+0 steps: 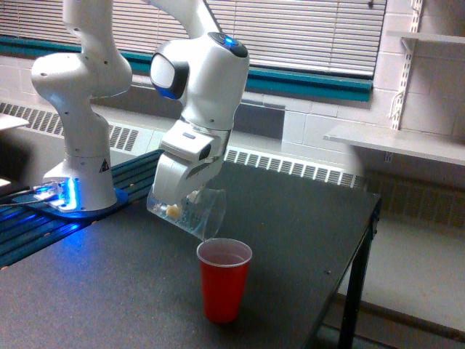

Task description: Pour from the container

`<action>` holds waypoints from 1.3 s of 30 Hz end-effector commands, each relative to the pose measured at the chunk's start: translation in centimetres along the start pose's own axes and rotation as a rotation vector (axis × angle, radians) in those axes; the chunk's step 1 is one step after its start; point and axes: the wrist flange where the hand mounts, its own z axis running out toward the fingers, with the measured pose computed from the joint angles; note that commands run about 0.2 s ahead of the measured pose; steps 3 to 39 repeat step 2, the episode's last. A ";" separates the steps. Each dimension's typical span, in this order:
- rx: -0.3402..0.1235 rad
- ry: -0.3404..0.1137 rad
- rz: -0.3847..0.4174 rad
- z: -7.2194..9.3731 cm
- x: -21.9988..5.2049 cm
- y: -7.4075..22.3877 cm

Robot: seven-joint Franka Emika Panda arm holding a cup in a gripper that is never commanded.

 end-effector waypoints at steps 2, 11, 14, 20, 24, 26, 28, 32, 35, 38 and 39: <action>0.038 0.037 -0.020 -1.3 -0.3 -0.4; 0.038 0.037 -0.020 -1.3 -0.3 -0.4; 0.038 0.037 -0.020 -1.3 -0.3 -0.4; 0.038 0.037 -0.020 -1.3 -0.3 -0.4; 0.038 0.037 -0.020 -1.3 -0.3 -0.4; 0.038 0.037 -0.020 -1.3 -0.3 -0.4; 0.038 0.037 -0.020 -1.3 -0.3 -0.4; 0.038 0.037 -0.020 -1.3 -0.3 -0.4; 0.038 0.037 -0.020 -1.3 -0.3 -0.4; 0.038 0.037 -0.020 -1.3 -0.3 -0.4; 0.038 0.037 -0.020 -1.3 -0.3 -0.4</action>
